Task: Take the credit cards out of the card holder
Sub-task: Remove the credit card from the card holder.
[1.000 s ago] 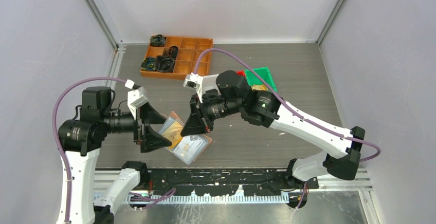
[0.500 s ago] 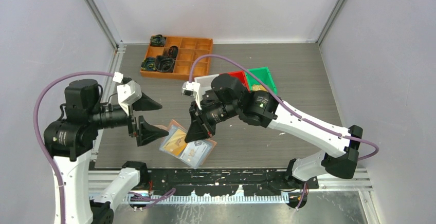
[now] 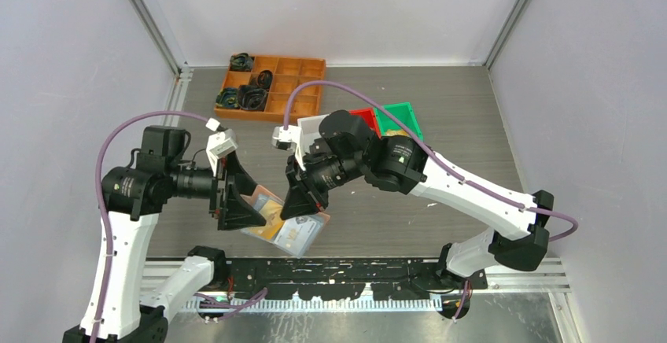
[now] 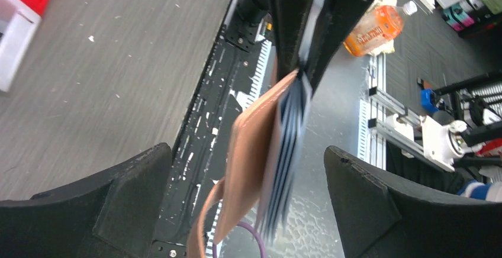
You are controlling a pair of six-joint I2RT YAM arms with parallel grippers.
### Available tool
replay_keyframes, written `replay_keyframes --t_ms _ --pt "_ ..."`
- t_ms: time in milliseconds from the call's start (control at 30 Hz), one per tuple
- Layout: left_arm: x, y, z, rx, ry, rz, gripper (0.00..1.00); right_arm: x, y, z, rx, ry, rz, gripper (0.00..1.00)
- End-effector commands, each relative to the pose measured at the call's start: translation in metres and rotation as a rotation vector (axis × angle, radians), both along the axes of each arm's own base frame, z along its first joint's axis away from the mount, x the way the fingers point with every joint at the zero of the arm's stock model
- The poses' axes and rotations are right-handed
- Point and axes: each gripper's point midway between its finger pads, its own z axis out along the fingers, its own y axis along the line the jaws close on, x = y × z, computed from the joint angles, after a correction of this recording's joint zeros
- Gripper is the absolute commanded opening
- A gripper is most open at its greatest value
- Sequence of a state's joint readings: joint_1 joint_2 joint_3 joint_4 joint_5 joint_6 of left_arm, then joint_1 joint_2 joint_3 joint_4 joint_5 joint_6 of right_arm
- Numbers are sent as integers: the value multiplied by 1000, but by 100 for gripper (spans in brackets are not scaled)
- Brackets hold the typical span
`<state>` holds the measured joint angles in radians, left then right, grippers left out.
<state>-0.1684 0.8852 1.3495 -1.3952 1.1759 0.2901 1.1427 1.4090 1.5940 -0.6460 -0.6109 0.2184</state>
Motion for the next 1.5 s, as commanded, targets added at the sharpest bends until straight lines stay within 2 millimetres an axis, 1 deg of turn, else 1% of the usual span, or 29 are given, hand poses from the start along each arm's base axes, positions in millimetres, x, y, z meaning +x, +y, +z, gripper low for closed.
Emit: replay_keyframes --t_ms 0,67,233,300,333,467,500,533,567,633,667,733,767,867,933,1033,1100,1200,1300,1367,1400,1467 --pt "-13 -5 1 -15 40 -50 98 0 4 29 76 -62 14 1" --pt "-16 -5 -4 -3 53 -63 92 1 6 29 74 -66 13 1" --pt "-23 -6 -19 18 94 -91 69 5 10 33 88 -79 -1 1" --pt "-21 -7 -21 16 104 -89 58 5 11 35 97 -82 -1 1" --pt "-20 -8 -22 10 107 -87 55 5 12 35 98 -81 1 1" --pt "-11 -12 -19 -11 116 -69 49 4 15 33 96 -70 9 1" --pt "-9 -13 -19 -14 113 -65 46 4 15 32 92 -68 10 1" --pt "-7 -13 -18 -15 108 -62 40 4 14 31 90 -67 9 1" --pt "-5 -14 -18 -14 108 -59 35 5 13 30 90 -71 5 5" --pt "-4 -14 -18 -12 102 -52 23 6 10 32 107 -83 -7 16" --pt "-3 -13 -17 -13 91 -47 17 7 10 34 127 -88 -14 24" --pt "-1 -14 -16 -18 76 -27 5 11 4 42 179 -78 -44 32" --pt "0 -15 -14 -28 72 -18 1 15 3 44 205 -61 -60 37" --pt "2 -18 -2 -72 68 -2 0 30 -6 51 286 10 -121 57" --pt "3 -20 8 -103 69 4 0 34 -12 49 314 65 -145 67" --pt "1 -23 21 -141 87 -2 0 34 -19 41 328 94 -154 74" --pt "2 -25 30 -167 88 -9 0 30 -23 37 332 104 -146 75" --pt "0 -26 42 -200 88 -23 0 31 -26 28 321 107 -156 76" --pt "-5 -27 49 -215 90 -53 0 35 -31 27 322 92 -168 76" --pt "-7 -27 52 -217 97 -68 0 35 -33 31 329 84 -160 75" --pt "-9 -26 53 -219 96 -74 0 35 -34 33 329 82 -155 73" --pt "-9 -26 54 -219 82 -72 0 33 -35 35 323 92 -134 63"
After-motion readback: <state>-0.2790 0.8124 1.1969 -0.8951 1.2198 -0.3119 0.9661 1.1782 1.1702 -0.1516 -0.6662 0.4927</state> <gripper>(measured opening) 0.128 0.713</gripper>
